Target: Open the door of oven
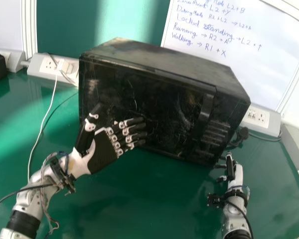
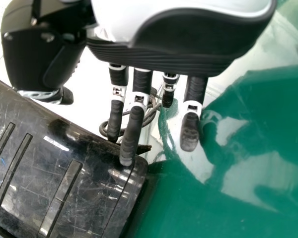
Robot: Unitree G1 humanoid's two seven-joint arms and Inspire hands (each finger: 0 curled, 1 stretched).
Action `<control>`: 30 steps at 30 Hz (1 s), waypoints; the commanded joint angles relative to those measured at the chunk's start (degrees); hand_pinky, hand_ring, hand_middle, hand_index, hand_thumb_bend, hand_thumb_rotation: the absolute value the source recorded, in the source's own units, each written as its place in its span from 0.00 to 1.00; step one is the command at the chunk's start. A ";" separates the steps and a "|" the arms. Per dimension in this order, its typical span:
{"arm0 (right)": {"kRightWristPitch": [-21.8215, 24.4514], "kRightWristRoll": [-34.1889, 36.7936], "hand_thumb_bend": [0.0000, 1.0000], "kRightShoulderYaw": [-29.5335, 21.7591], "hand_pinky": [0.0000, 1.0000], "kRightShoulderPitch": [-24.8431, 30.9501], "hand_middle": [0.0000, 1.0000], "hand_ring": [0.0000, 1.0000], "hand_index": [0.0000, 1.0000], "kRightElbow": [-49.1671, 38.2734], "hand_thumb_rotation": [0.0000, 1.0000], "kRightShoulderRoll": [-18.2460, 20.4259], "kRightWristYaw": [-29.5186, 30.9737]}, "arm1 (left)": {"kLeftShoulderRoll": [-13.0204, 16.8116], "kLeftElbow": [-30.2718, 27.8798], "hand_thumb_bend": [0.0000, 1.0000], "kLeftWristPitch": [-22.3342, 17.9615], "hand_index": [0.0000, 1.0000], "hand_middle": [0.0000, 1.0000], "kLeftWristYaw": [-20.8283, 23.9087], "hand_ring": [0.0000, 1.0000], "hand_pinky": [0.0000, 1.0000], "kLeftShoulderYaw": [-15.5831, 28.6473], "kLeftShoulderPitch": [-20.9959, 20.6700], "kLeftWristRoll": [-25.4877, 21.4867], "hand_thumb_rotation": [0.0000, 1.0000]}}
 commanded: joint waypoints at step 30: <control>-1.19 -0.72 0.56 0.63 0.18 0.86 0.37 0.23 0.62 -0.01 0.80 0.21 -1.51 | -2.08 -11.13 1.00 -1.89 1.00 1.00 8.39 1.00 0.87 -3.52 3.31 3.97 0.92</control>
